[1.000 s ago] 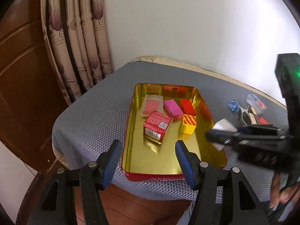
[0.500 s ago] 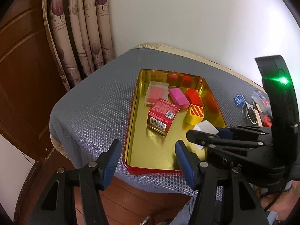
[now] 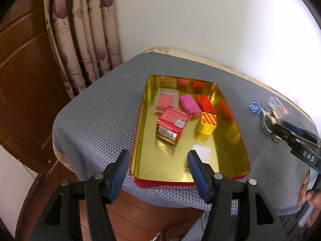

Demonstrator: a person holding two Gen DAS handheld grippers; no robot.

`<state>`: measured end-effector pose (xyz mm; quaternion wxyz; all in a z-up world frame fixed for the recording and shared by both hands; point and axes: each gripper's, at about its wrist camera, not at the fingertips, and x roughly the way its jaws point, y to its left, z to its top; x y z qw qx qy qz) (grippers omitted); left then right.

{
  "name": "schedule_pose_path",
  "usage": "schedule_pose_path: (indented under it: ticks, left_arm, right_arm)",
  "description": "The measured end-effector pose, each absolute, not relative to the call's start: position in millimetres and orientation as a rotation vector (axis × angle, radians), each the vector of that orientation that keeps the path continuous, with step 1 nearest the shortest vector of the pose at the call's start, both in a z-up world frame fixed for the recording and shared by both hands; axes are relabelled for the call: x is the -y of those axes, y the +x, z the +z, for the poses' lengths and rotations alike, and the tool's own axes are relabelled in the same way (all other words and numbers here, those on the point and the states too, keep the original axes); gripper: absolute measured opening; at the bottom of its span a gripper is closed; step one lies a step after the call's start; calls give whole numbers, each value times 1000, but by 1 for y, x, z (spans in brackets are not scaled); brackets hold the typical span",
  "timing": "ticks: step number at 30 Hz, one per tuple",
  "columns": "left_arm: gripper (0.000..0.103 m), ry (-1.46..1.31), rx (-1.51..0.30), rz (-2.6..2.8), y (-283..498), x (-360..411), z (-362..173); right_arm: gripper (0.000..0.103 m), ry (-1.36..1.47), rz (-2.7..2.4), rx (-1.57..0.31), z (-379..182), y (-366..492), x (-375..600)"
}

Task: Organize rigid objects
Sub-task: 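Move both grippers back toward the remaining objects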

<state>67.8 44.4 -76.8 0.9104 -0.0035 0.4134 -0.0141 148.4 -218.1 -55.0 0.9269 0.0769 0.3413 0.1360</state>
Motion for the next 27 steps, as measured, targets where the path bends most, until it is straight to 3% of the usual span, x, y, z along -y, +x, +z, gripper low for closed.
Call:
schedule_pose_path:
  ticks: [8,12,14,21,27]
  left_arm:
    - [61,56,-862,-282,48,13,-66]
    - [61,86,-887,-406,47,60,-61]
    - [61,88,-900,-445,55,85,-57]
    - [61,96,-951,-465,139,161,-41]
    - [61,80,-1070,-442,213,201,-66]
  right_arm:
    - [59,81,-183,-806,-133,119,391]
    - [71,121,-269,-849,-162,111,440]
    - [72,255,-245,-867,-169,108,461]
    - [73,363,-197,-832,-170,102,478]
    - [77,396,-165,-825,-171,100,479]
